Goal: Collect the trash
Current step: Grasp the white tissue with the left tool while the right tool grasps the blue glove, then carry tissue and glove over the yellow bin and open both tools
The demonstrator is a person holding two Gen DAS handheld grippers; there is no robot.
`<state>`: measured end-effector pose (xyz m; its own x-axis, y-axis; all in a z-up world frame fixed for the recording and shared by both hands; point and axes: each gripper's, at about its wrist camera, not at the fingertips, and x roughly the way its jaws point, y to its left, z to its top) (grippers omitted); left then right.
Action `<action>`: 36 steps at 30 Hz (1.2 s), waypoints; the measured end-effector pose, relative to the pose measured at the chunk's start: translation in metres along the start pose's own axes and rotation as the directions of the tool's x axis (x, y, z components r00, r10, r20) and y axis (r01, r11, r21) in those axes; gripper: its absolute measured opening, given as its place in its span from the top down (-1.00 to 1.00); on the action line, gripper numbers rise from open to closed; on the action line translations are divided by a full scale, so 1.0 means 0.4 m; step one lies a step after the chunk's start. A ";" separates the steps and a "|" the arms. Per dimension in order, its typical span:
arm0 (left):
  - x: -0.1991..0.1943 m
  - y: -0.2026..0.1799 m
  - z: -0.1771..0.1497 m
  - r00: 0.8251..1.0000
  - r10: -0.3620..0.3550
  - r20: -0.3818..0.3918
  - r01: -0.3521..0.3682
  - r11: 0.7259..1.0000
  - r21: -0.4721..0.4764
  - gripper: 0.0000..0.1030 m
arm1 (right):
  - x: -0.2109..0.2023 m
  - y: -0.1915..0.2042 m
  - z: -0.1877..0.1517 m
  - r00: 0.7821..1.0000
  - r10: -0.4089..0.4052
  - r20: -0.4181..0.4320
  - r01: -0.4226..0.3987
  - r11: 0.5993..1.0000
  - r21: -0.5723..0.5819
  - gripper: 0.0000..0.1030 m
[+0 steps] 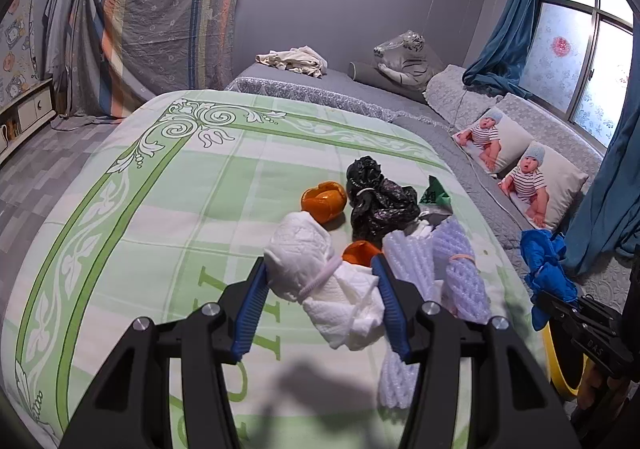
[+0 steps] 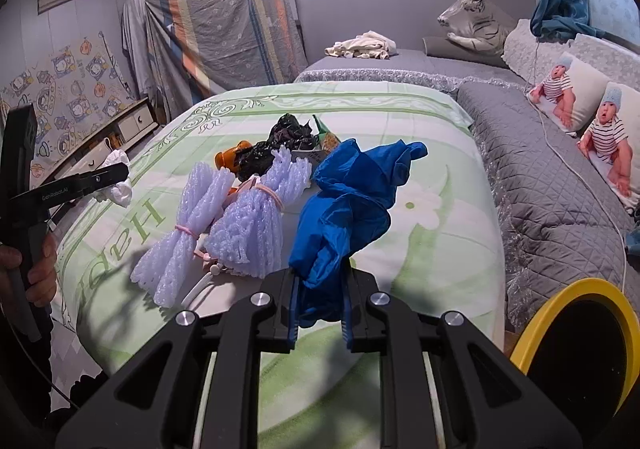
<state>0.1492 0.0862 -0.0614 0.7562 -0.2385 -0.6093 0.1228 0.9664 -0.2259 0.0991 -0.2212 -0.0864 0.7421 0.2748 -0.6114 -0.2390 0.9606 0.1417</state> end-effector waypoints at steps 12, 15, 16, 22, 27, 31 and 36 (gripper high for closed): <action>-0.064 -0.097 0.016 0.996 -0.070 0.058 0.068 0.997 0.044 0.04 | -0.117 -0.037 0.004 0.994 -0.017 0.107 0.013 0.999 0.040 0.71; -0.077 -0.136 0.018 0.994 -0.093 0.064 0.088 0.993 0.074 0.04 | -0.149 -0.050 0.008 0.990 -0.027 0.139 0.020 0.998 0.053 0.71; -0.079 -0.149 0.018 0.993 -0.098 0.066 0.093 0.992 0.084 0.04 | -0.162 -0.055 0.009 0.988 -0.030 0.151 0.022 0.998 0.059 0.71; -0.083 -0.238 0.019 0.986 -0.155 0.065 0.145 0.979 0.141 0.04 | -0.240 -0.091 0.004 0.974 -0.072 0.213 0.053 0.994 0.091 0.71; -0.087 -0.326 0.024 0.975 -0.216 0.061 0.201 0.961 0.190 0.04 | -0.290 -0.130 -0.006 0.965 -0.106 0.240 0.079 0.990 0.120 0.71; -0.095 -0.408 0.032 0.964 -0.260 0.060 0.238 0.940 0.243 0.04 | -0.331 -0.158 -0.023 0.954 -0.142 0.264 0.103 0.983 0.155 0.71; -0.103 -0.515 0.030 0.947 -0.316 0.060 0.285 0.911 0.298 0.03 | -0.384 -0.200 -0.049 0.935 -0.188 0.300 0.127 0.969 0.211 0.71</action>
<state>0.1004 -0.1017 0.0193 0.7158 -0.5257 -0.4597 0.5191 0.8409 -0.1532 -0.0080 -0.3412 -0.0189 0.9269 0.0890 -0.3647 -0.0054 0.9745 0.2242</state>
